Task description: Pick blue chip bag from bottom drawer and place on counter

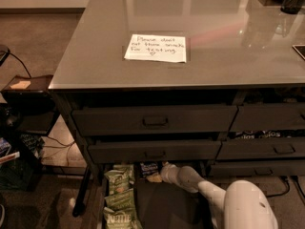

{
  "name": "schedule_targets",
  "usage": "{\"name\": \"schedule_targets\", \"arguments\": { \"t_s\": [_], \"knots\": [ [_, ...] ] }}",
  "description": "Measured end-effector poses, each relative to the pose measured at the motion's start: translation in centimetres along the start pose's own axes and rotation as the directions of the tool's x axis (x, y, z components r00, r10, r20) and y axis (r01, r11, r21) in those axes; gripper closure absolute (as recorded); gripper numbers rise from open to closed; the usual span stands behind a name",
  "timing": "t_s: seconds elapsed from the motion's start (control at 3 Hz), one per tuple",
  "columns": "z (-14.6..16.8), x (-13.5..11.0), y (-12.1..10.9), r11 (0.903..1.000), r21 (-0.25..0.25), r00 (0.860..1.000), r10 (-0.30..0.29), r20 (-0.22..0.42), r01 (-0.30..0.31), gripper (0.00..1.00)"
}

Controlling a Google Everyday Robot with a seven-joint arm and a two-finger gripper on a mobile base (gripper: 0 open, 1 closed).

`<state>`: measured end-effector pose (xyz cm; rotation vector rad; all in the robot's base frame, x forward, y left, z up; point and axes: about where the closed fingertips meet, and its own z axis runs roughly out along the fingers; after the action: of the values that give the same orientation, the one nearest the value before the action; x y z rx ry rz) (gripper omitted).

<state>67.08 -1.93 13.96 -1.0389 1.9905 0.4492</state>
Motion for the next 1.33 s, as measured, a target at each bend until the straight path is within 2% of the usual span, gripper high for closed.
{"name": "schedule_targets", "arguments": {
  "t_s": [0.33,0.67,1.33],
  "knots": [
    [1.4,-0.2,-0.1,0.9998,-0.016,1.000,0.006,0.002,-0.006,0.21],
    [2.4,0.0,0.1,0.9994,-0.033,1.000,0.005,-0.003,-0.005,0.39],
    [2.1,0.0,0.6,0.9992,-0.035,1.000,-0.017,-0.001,0.017,0.87]
  ]
}}
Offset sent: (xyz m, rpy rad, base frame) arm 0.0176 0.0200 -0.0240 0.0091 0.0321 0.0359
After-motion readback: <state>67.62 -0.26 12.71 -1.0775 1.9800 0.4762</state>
